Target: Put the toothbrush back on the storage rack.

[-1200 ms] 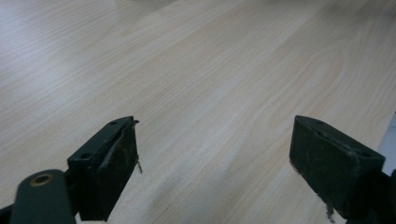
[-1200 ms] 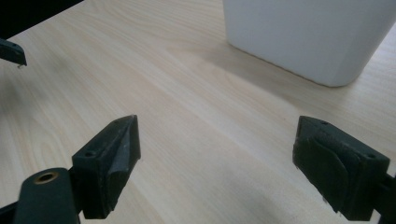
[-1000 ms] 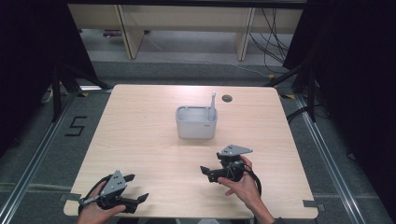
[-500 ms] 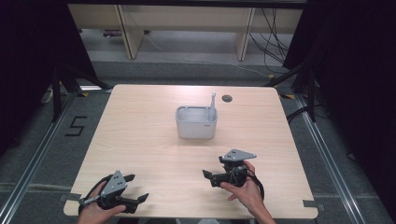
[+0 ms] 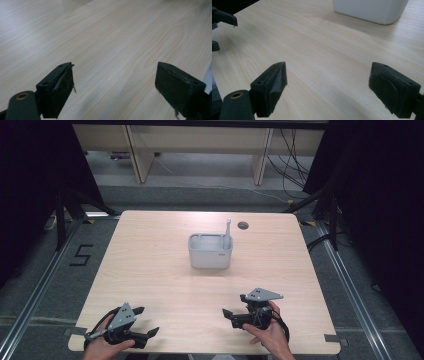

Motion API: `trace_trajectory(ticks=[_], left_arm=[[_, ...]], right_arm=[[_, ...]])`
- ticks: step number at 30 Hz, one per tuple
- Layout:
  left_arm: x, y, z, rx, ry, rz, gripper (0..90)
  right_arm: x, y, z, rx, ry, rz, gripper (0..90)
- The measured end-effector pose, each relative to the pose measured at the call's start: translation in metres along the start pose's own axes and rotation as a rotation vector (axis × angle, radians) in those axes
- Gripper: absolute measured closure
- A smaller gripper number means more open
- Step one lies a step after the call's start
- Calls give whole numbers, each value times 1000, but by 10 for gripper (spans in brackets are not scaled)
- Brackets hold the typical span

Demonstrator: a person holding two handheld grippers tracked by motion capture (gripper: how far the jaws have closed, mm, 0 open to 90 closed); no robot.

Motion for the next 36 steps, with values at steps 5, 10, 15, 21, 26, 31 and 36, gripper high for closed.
trace_trajectory(ticks=[5,10,15,21,26,31,36], left_arm=[[0,-1,1,9,10,3,147],[-1,0,-1,-4,-9,3,147],[0,-1,1,6,6,0,147],[0,-1,-1,-7,-14,-4,147],[1,0,0,-1,-6,-9,147],[0,-1,-1,-7,-15,-1,147],[1,0,1,6,11,-1,147]], right_arm=[[4,-6,5,-4,-5,-15,159],[7,-9,13,7,-6,-12,160],[13,-12,17,8,11,-9,162],[14,-13,21,7,-18,-12,162],[16,-13,25,26,-22,-7,162],[19,-13,27,32,-13,-16,162],[19,-15,27,31,-14,-7,162]])
Point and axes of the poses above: each handheld gripper's, and its own axes: y roughly forward along the jaws, z roughly out of its underside, x roughly to its left, the point moved 10 cm from there along y, roughly forward along the jaws, and after that the axes turned 14 degrees about -z, right-handed, at the moved point
